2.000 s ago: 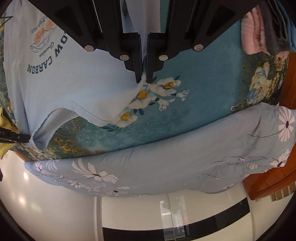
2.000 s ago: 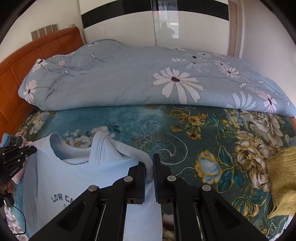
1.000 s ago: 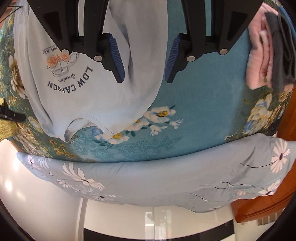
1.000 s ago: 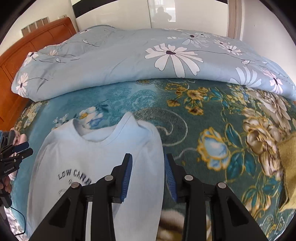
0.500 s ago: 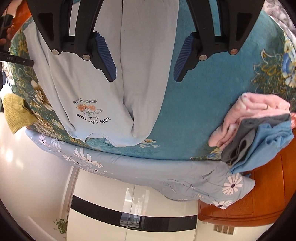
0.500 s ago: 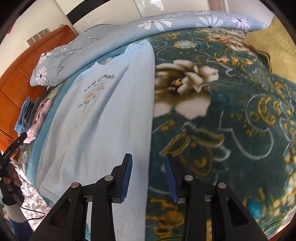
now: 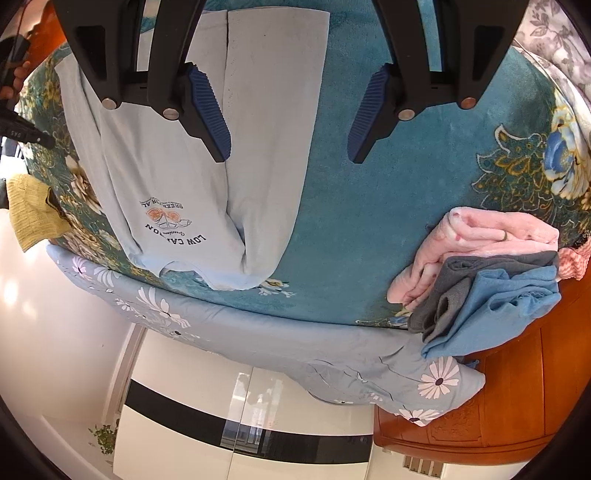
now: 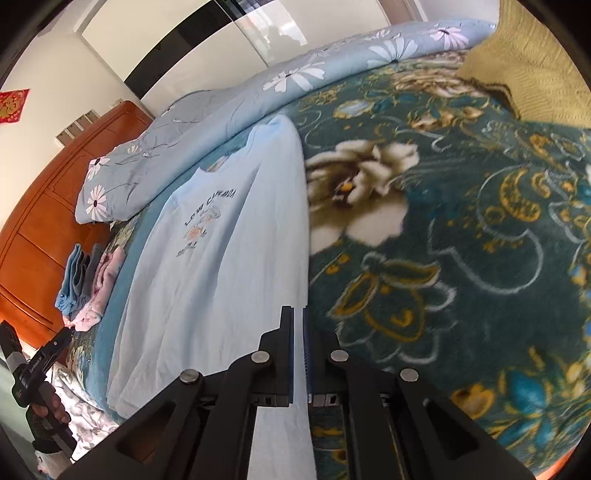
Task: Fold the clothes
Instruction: 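Move both tools back from the flat sweatshirt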
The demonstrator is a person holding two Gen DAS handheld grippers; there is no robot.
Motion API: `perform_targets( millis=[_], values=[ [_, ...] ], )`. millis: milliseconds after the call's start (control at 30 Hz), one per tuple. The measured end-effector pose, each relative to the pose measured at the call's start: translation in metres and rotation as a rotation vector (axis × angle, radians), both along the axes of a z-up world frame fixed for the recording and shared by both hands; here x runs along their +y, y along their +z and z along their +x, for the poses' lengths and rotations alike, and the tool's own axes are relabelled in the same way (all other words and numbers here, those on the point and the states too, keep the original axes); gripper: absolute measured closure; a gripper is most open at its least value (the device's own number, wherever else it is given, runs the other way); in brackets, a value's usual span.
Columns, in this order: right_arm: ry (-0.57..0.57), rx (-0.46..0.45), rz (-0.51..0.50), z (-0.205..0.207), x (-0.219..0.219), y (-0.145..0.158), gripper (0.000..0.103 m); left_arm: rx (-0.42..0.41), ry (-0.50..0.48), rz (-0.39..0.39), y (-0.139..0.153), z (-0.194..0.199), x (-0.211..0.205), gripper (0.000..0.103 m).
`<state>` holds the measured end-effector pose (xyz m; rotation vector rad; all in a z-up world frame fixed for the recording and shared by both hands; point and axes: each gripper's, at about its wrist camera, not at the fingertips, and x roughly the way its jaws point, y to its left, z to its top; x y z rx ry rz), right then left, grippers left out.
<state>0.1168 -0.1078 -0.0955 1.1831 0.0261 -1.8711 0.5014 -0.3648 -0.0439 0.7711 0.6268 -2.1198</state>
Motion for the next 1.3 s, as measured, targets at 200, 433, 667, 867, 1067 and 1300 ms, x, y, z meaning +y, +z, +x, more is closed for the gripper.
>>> perform_targets(
  millis=[200,433,667,867,1067,1300],
  values=[
    [-0.001,-0.031,-0.019,-0.035,0.018,0.016,0.098,0.008,0.023,0.034,-0.011,-0.008,-0.008,0.034],
    [0.117,-0.064,-0.008,0.001,-0.008,-0.020,0.079,-0.026,-0.020,0.043,-0.020,-0.029,-0.010,0.034],
    [0.097,-0.110,-0.056,0.010,-0.008,-0.038,0.063,-0.053,-0.033,0.026,-0.021,-0.035,-0.012,0.034],
    [0.126,-0.167,-0.103,0.020,-0.004,-0.039,0.085,-0.075,-0.039,0.032,-0.027,-0.041,-0.012,0.034],
    [0.114,-0.149,-0.113,0.014,0.002,-0.031,0.100,-0.103,-0.049,0.026,-0.029,-0.046,-0.011,0.034],
    [0.071,-0.044,-0.067,-0.019,0.019,-0.006,0.102,-0.106,-0.034,0.041,-0.036,-0.048,-0.016,0.034]
  ],
)
